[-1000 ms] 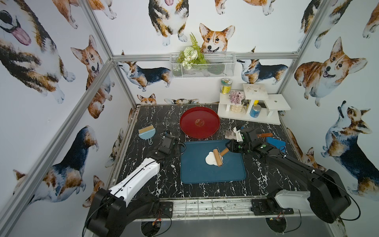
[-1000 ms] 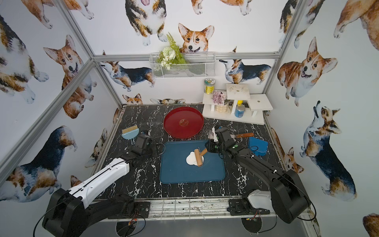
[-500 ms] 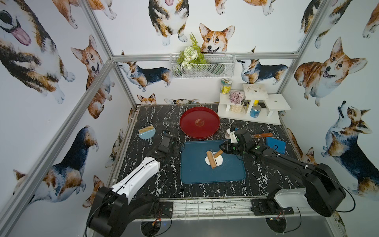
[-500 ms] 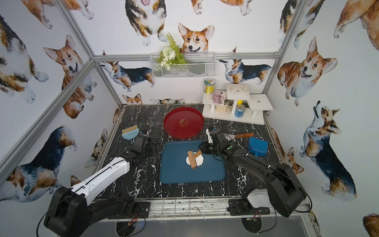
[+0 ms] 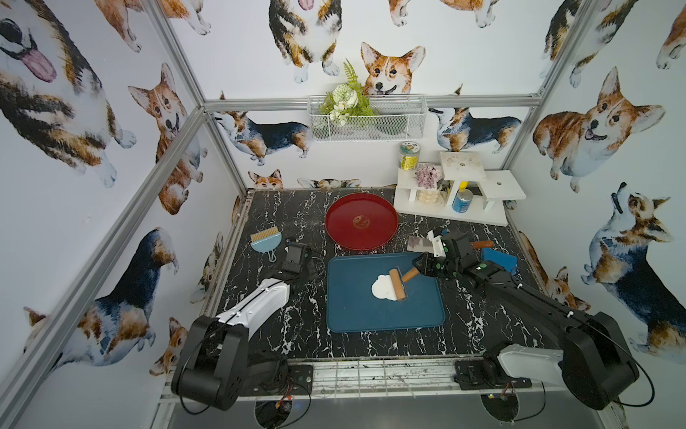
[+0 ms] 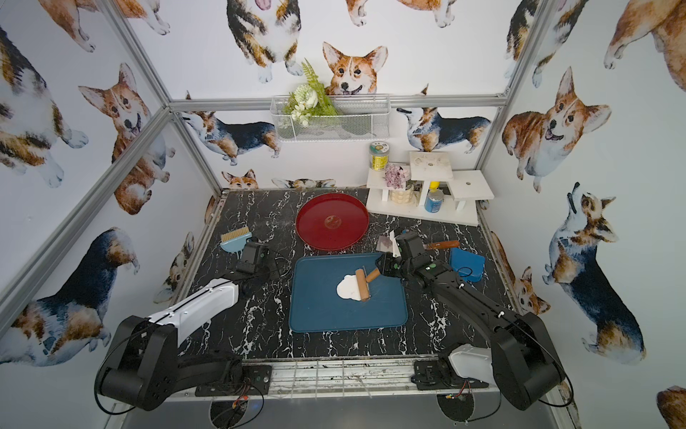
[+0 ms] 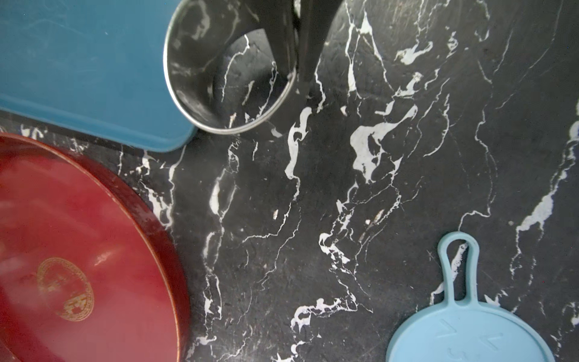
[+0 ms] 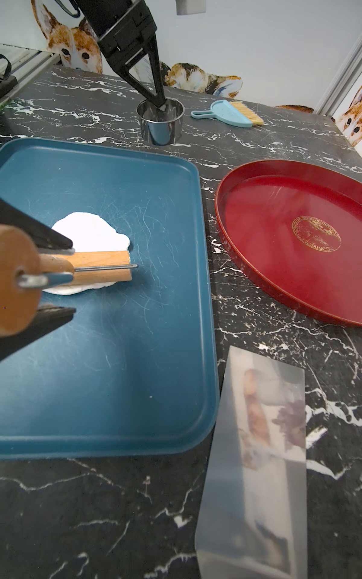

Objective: Roll out the dumpling wrappers from the dough
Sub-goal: Flatten out the dough on the work surface.

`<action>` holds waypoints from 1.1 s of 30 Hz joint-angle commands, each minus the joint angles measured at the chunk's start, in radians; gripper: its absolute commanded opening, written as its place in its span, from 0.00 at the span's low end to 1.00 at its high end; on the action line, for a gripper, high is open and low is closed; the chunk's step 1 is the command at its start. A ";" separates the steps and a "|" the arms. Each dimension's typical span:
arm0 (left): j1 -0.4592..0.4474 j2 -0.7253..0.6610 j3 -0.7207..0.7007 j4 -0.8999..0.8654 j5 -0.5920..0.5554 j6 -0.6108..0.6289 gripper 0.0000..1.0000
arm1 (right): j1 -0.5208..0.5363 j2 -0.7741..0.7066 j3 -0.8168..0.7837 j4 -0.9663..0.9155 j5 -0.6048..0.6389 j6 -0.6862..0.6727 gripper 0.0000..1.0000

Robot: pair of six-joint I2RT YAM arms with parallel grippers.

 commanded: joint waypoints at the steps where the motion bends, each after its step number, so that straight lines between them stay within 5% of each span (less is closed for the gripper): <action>1: 0.019 0.029 -0.003 0.052 0.029 0.014 0.00 | 0.028 0.028 -0.010 -0.043 -0.002 -0.002 0.00; 9: 0.032 0.059 -0.011 0.072 0.050 0.015 0.00 | 0.079 0.067 0.015 -0.017 0.012 0.020 0.00; 22: 0.041 0.015 -0.022 0.061 0.048 0.018 0.00 | -0.008 -0.006 -0.014 -0.095 0.043 -0.055 0.00; 33: 0.043 -0.053 -0.016 0.020 0.070 0.016 0.00 | 0.102 0.092 0.016 -0.022 0.040 0.032 0.00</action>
